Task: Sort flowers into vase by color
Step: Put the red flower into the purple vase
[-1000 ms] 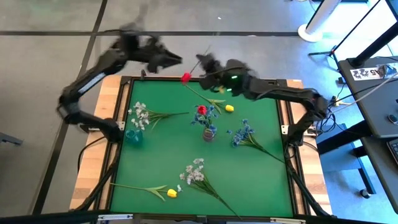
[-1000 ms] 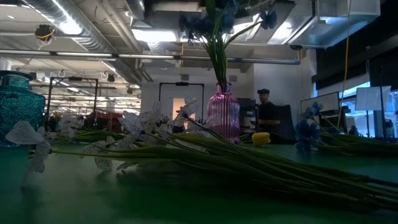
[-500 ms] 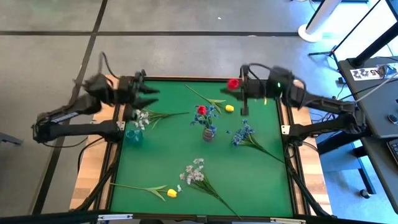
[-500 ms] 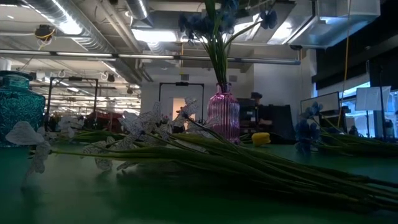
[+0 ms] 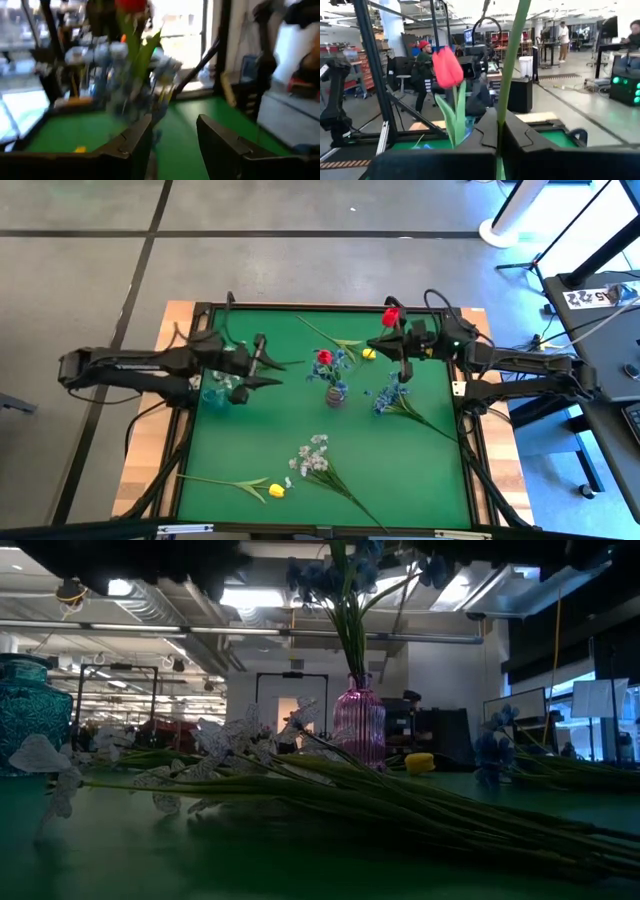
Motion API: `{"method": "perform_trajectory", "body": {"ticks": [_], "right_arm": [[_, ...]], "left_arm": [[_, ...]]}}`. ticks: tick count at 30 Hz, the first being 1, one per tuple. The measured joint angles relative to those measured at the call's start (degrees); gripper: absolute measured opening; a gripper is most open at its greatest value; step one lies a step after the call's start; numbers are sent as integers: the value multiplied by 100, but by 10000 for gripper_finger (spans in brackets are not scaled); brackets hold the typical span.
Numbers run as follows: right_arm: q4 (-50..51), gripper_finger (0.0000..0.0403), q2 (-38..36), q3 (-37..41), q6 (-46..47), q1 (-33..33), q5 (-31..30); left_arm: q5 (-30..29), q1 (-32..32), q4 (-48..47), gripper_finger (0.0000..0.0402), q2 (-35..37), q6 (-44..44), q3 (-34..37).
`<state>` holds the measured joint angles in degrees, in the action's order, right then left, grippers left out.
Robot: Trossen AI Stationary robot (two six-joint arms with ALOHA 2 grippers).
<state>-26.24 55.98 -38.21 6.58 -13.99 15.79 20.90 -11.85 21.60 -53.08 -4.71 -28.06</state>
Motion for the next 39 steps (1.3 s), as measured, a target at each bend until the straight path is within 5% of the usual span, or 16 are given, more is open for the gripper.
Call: {"method": "perform_trajectory", "body": {"ticks": [15,32,39], "right_arm": [[-667,1,361,8,-228,513,-475],[-613,2,1084,6,-397,502,-618],[-659,32,1580,6,-543,504,-735]], "left_arm": [[-354,241,269,151,-1511,-17,-6],[-1140,509,2062,151,-3389,408,-6],[-1350,509,2595,151,-3829,417,-6]]}}
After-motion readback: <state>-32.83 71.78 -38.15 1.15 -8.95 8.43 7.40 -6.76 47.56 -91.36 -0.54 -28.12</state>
